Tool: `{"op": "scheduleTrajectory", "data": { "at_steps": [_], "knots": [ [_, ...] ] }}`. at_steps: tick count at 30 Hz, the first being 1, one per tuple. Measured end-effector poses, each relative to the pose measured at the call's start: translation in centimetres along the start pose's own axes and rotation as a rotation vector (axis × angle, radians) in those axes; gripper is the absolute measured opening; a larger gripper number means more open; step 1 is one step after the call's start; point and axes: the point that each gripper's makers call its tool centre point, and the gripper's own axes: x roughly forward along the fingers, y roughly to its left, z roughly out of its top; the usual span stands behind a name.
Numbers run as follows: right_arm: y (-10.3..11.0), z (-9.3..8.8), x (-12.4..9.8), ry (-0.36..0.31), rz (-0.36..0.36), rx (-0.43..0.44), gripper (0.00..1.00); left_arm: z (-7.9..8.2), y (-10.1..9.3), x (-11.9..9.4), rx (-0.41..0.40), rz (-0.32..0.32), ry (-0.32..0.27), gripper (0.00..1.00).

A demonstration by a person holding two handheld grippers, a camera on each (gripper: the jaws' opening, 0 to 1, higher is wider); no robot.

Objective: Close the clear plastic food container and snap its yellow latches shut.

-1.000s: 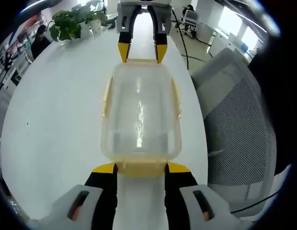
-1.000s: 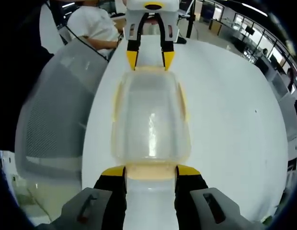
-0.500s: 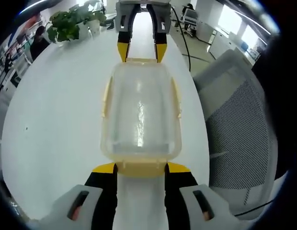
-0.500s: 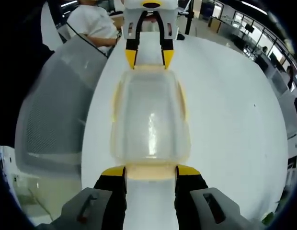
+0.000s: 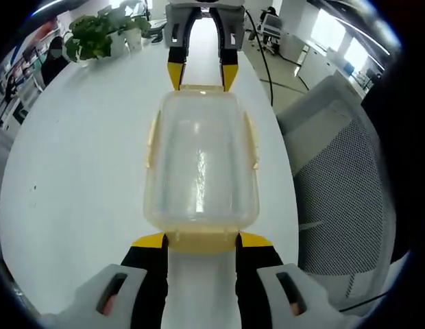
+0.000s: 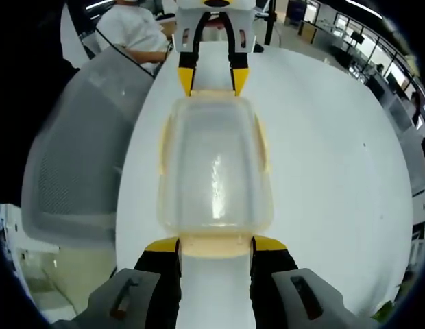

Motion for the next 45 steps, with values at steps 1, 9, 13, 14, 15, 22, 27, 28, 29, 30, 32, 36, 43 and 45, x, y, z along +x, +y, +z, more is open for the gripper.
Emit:
{"op": "scheduleTrajectory", "data": {
  "at_steps": [1, 9, 13, 14, 15, 22, 27, 28, 29, 30, 32, 36, 43, 45],
  "knots": [
    [0.0, -0.1, 0.0, 0.001, 0.000, 0.001, 0.37, 0.1, 0.1, 0.0, 0.000, 0.001, -0.003, 0.37],
    [-0.1, -0.6, -0.3, 0.004, 0.003, 0.004, 0.37, 0.7, 0.0, 0.3, -0.007, -0.004, -0.012, 0.37],
    [-0.1, -0.8, -0.2, 0.007, 0.003, 0.005, 0.37, 0.8, 0.0, 0.4, -0.004, -0.004, -0.011, 0.37],
    [-0.1, -0.8, -0.2, 0.008, 0.003, 0.006, 0.37, 0.8, 0.1, 0.4, -0.005, -0.004, -0.010, 0.37],
    [-0.1, -0.9, -0.2, 0.009, 0.002, 0.005, 0.37, 0.8, 0.1, 0.4, -0.004, -0.004, -0.010, 0.37],
    [-0.2, -1.1, -0.1, 0.011, -0.001, 0.003, 0.37, 0.9, 0.1, 0.6, -0.004, 0.001, -0.005, 0.37],
    [0.1, -1.3, 0.2, 0.018, -0.001, -0.001, 0.37, 0.9, -0.2, 0.8, -0.006, 0.002, 0.001, 0.37],
    [0.1, -1.4, 0.2, 0.021, -0.003, -0.003, 0.37, 1.0, -0.2, 0.8, -0.007, 0.002, -0.001, 0.37],
    [0.1, -1.5, 0.3, 0.020, -0.002, -0.001, 0.37, 1.0, -0.2, 0.8, -0.007, 0.002, -0.001, 0.37],
    [0.1, -1.5, 0.3, 0.019, -0.005, -0.002, 0.37, 1.0, -0.1, 0.9, -0.006, 0.003, -0.001, 0.37],
    [0.1, -1.6, 0.4, 0.020, -0.007, -0.003, 0.37, 1.0, -0.1, 0.9, -0.005, 0.006, 0.000, 0.37],
    [0.1, -1.7, 0.6, 0.023, -0.011, -0.004, 0.37, 1.0, -0.2, 1.1, 0.000, 0.020, 0.009, 0.37],
    [0.0, -1.7, 0.7, 0.005, -0.023, 0.003, 0.37, 1.0, -0.2, 1.3, 0.003, 0.037, 0.012, 0.37],
    [0.1, -1.7, 0.7, 0.005, -0.025, 0.002, 0.37, 1.0, -0.2, 1.3, 0.005, 0.040, 0.012, 0.37]
  ]
}}
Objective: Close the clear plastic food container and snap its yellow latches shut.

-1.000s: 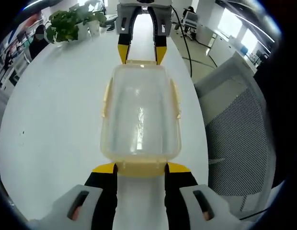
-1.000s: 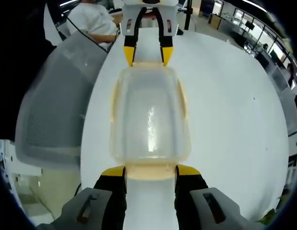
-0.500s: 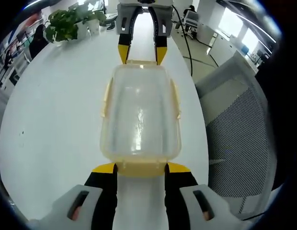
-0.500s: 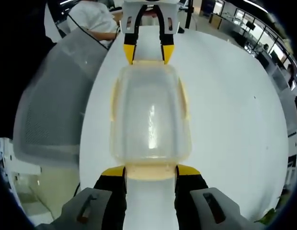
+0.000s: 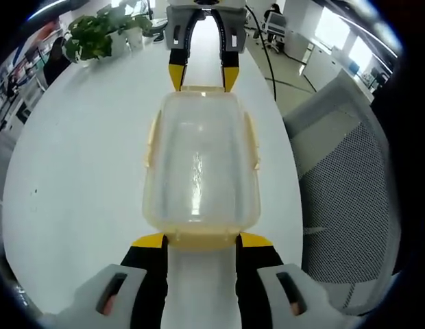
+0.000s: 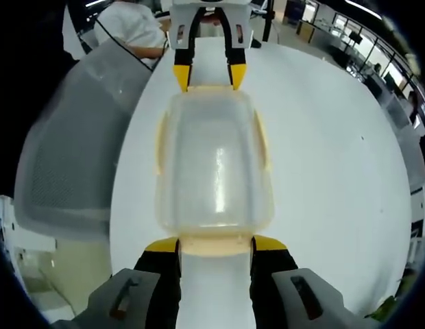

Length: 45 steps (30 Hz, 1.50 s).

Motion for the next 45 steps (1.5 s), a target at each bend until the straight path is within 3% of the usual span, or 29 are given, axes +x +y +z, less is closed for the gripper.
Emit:
{"op": "scheduleTrajectory", "data": {
  "at_steps": [19, 27, 38, 43, 45],
  "knots": [
    [0.07, 0.01, 0.08, -0.005, -0.004, -0.007, 0.37, 0.01, -0.04, 0.08, 0.008, 0.013, 0.004, 0.37],
    [0.22, -0.01, -0.04, -0.010, -0.009, -0.052, 0.39, -0.06, -0.20, -0.01, 0.016, 0.015, -0.019, 0.38],
    [0.20, -0.05, -0.20, 0.004, -0.015, -0.070, 0.40, -0.34, -0.27, 0.07, 0.049, 0.009, 0.011, 0.39],
    [-0.12, -0.49, -0.53, 0.016, -0.027, -0.048, 0.47, 0.00, -0.17, -0.11, 0.030, 0.016, -0.002, 0.50],
    [-0.07, -0.74, -0.58, 0.022, -0.027, -0.033, 0.48, 0.00, -0.23, -0.12, 0.027, 0.014, 0.001, 0.48]
  ]
}}
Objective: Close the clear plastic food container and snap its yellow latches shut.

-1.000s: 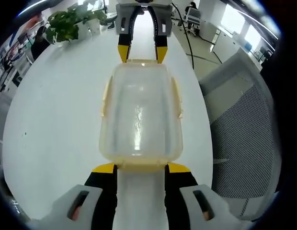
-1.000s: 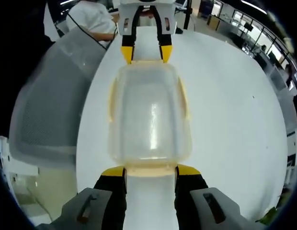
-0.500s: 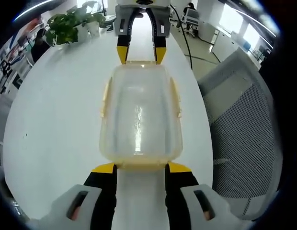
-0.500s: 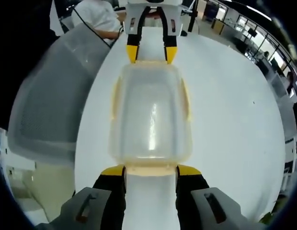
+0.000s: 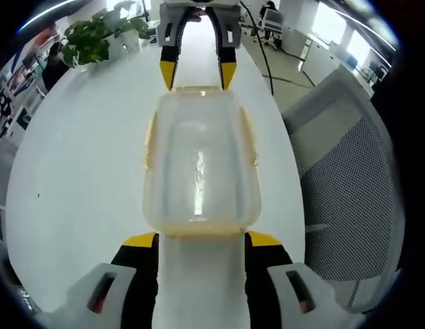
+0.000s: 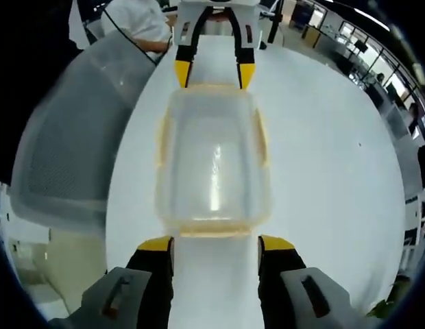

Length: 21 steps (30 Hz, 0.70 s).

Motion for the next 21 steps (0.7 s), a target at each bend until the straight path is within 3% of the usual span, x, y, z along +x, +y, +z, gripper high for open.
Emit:
{"op": "scheduleTrajectory", "data": {
  "at_steps": [21],
  "knots": [
    [0.36, 0.05, -0.23, 0.004, -0.013, 0.019, 0.45, -0.41, -0.08, -0.30, -0.020, 0.012, 0.004, 0.46]
  ]
}}
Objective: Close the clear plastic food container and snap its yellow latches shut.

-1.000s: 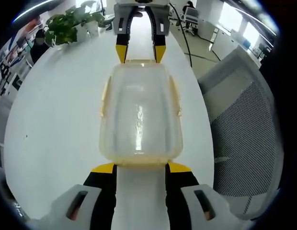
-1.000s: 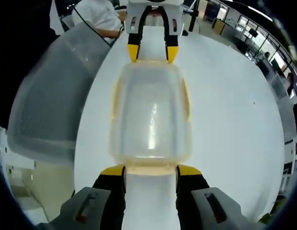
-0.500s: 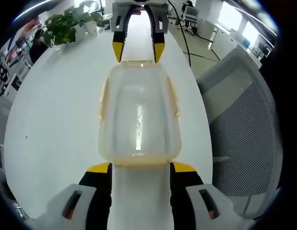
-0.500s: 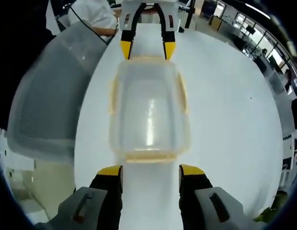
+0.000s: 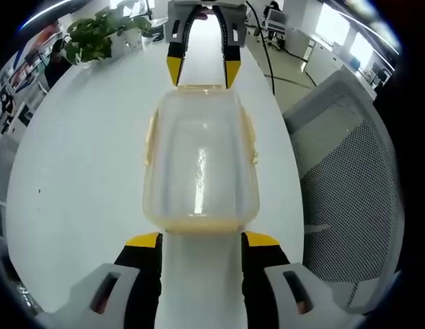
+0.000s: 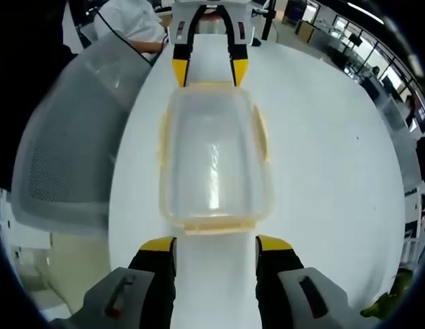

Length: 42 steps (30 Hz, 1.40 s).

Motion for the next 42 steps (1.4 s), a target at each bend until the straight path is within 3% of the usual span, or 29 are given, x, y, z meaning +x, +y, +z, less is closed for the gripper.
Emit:
{"op": "scheduleTrajectory", "data": {
  "at_steps": [16, 22, 32, 37, 42],
  "knots": [
    [0.57, 0.22, -0.46, -0.013, 0.021, 0.076, 0.46, -0.07, -0.26, -0.25, -0.056, -0.010, 0.001, 0.46],
    [0.32, 0.28, -0.61, -0.040, 0.033, 0.193, 0.45, -0.28, -0.26, -0.28, -0.149, -0.034, -0.035, 0.46],
    [0.27, 0.35, -0.62, -0.067, 0.031, 0.284, 0.44, -0.57, -0.12, -0.76, -0.273, -0.044, -0.065, 0.46],
    [0.11, 0.84, -0.67, -0.099, 0.034, 0.373, 0.44, -0.53, -0.30, -0.76, -0.302, -0.033, -0.066, 0.47],
    [-0.13, 0.83, -0.80, -0.108, 0.027, 0.433, 0.44, -0.10, -0.39, -0.87, -0.384, -0.042, -0.093, 0.45]
  ]
}}
